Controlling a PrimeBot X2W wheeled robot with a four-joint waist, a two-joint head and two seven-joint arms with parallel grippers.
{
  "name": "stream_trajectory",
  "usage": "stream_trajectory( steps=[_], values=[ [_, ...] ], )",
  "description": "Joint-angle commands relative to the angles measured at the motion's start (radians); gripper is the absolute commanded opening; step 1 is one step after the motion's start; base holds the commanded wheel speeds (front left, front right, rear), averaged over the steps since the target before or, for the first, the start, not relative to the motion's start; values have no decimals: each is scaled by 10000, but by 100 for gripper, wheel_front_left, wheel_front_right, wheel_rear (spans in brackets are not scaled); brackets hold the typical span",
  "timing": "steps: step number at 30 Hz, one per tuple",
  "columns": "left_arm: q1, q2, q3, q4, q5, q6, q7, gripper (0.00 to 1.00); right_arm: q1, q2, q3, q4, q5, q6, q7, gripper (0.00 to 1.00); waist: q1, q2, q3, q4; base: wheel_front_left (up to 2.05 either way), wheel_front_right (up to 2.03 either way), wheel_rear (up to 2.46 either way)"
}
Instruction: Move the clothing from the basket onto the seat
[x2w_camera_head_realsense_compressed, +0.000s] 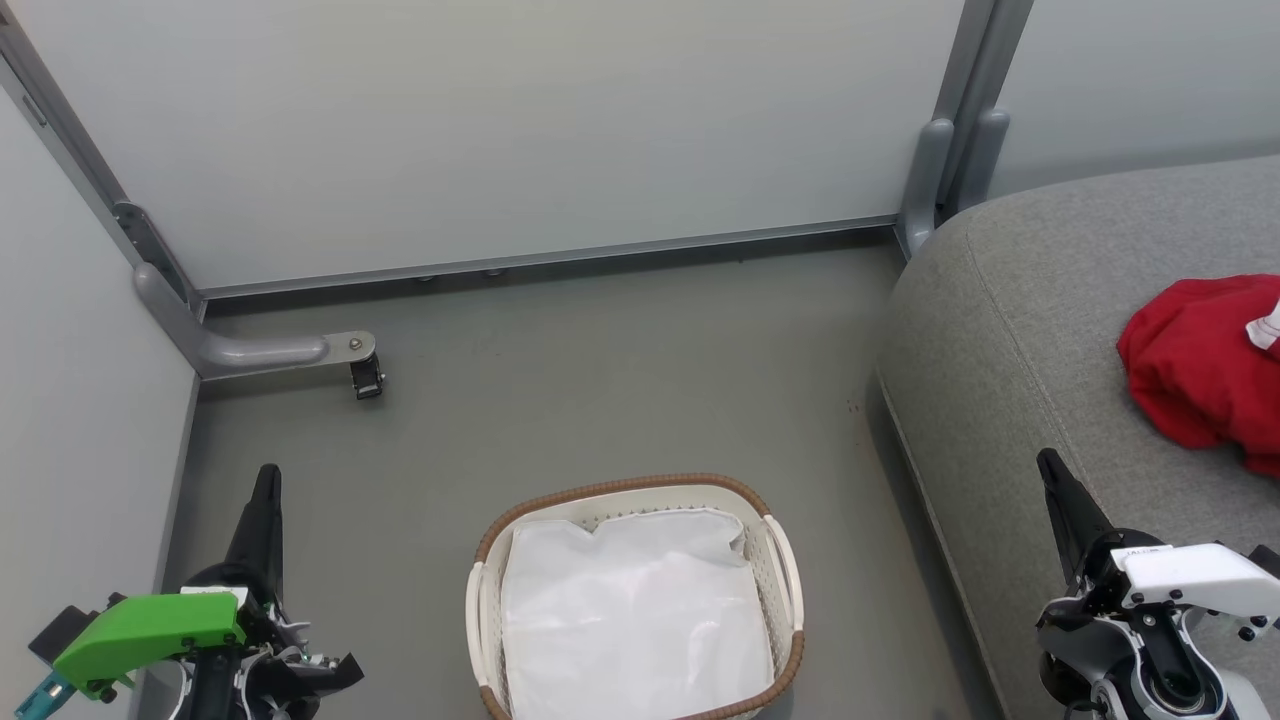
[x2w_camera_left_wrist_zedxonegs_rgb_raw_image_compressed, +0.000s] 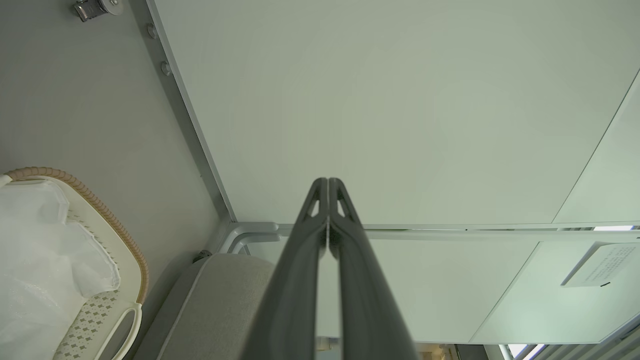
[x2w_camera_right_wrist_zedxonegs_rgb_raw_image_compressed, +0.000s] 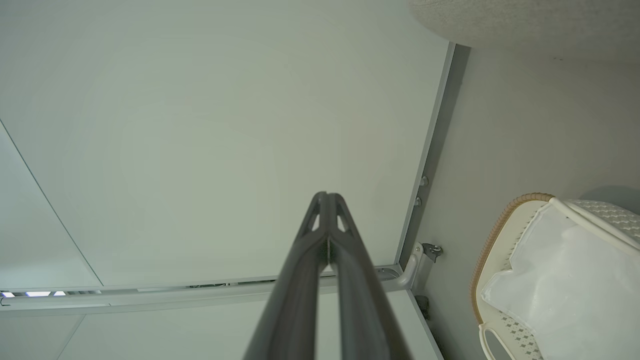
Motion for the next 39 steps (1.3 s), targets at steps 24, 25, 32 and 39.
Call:
stream_trajectory(
  steps=[24,25,32,39],
  values=[
    [-90,-1,22,-19,-32,-57,31,0,109,-59,-20,-24,39,0,32,0,0,0,0,0,0,0,0],
    [-90,-1,22,-19,-32,-57,31,0,109,-59,-20,-24,39,0,32,0,0,0,0,0,0,0,0],
    [-90,-1,22,-19,-33,-57,30,0,109,-59,-20,-24,39,0,31,0,0,0,0,0,0,0,0],
    [-90,-1,21,-19,-33,-57,30,0,109,-59,-20,-24,39,0,31,0,0,0,0,0,0,0,0]
  ],
)
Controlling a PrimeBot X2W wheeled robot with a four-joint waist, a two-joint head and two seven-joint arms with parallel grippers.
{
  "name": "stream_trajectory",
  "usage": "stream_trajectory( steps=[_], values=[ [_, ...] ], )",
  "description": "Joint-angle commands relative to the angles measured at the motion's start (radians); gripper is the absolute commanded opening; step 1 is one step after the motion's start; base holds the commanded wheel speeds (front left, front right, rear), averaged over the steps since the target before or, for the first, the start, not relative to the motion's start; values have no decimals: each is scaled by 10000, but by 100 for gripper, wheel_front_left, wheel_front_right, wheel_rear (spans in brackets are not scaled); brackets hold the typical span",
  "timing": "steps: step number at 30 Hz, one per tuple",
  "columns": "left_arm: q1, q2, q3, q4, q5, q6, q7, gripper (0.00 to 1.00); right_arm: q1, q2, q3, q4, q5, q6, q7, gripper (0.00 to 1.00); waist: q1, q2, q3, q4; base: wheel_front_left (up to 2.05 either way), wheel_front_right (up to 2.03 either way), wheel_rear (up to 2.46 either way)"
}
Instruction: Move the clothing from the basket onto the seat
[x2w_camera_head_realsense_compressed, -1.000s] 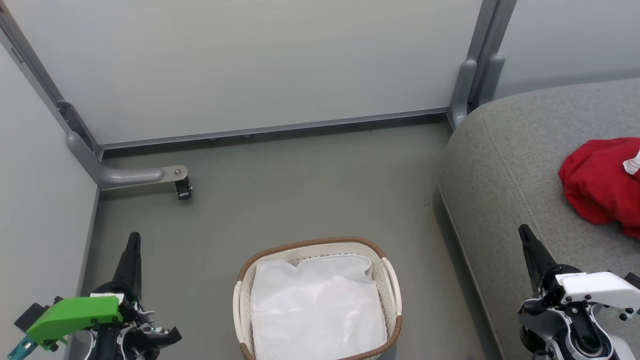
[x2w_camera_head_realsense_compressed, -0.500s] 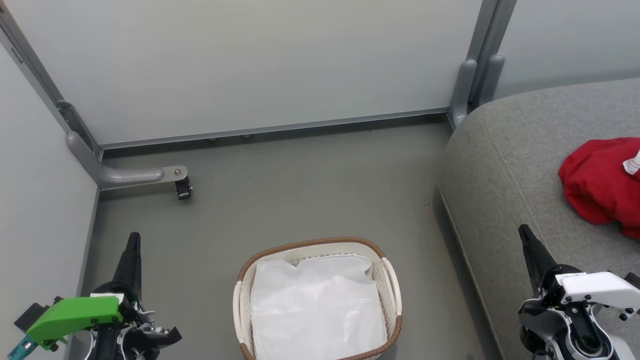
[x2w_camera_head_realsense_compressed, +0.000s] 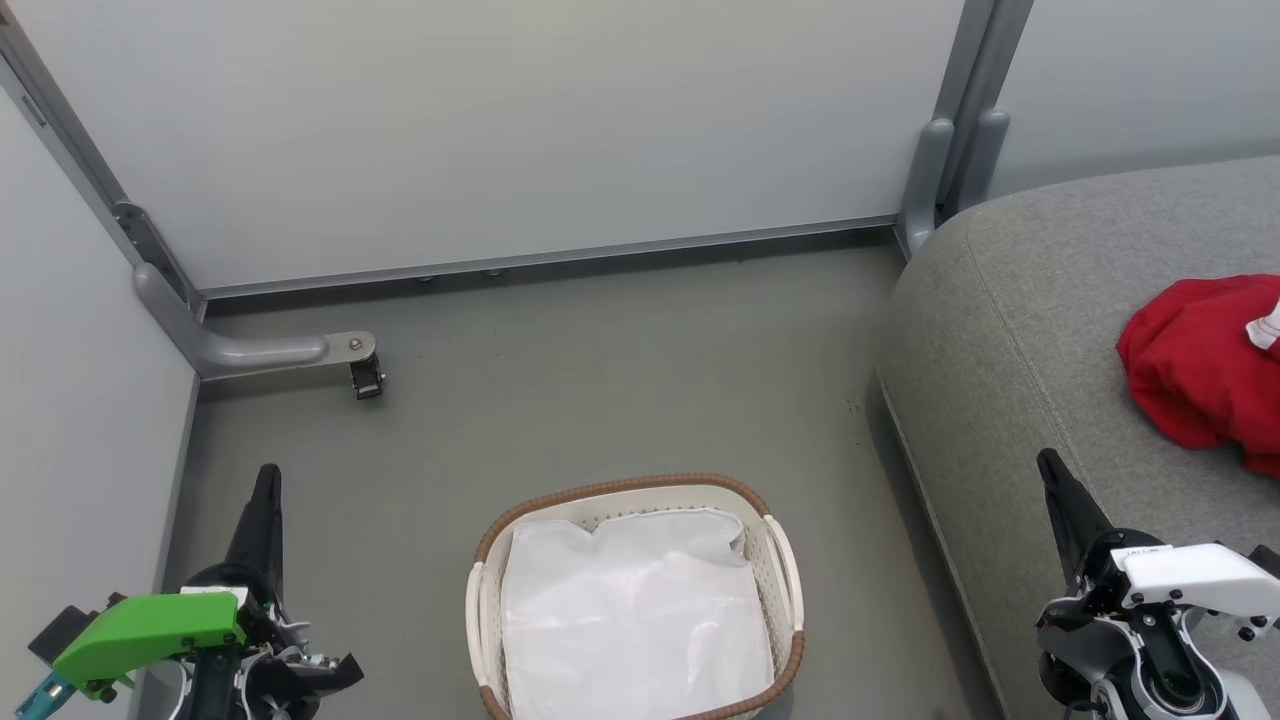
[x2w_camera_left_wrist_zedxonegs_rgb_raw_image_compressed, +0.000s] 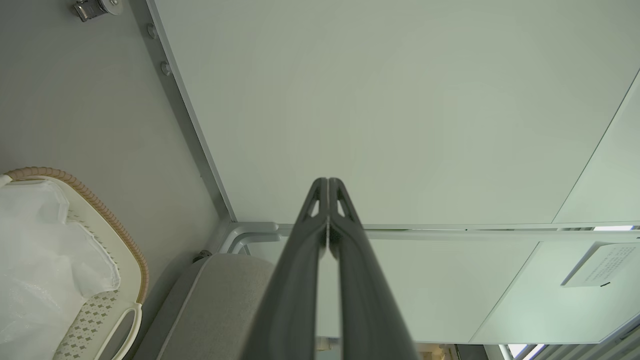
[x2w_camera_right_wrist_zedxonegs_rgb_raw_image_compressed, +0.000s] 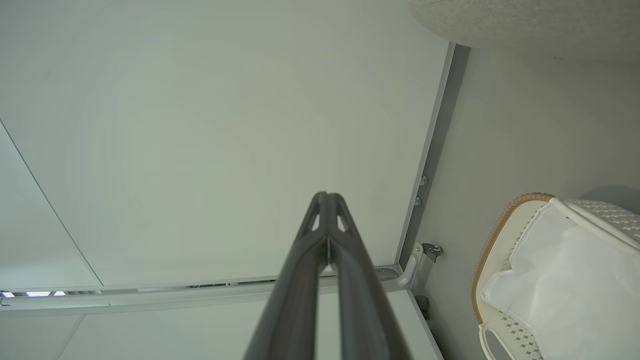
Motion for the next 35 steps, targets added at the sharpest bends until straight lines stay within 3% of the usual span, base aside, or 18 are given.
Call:
stream_trajectory(
  steps=[1,35],
  values=[
    [-90,1,23,-17,-33,-57,30,0,109,-59,-20,-22,39,0,31,0,0,-1,0,0,0,0,0],
    [-89,1,22,-19,-34,-57,29,0,110,-60,-19,-23,40,0,30,0,0,-1,0,0,0,0,0]
  ],
)
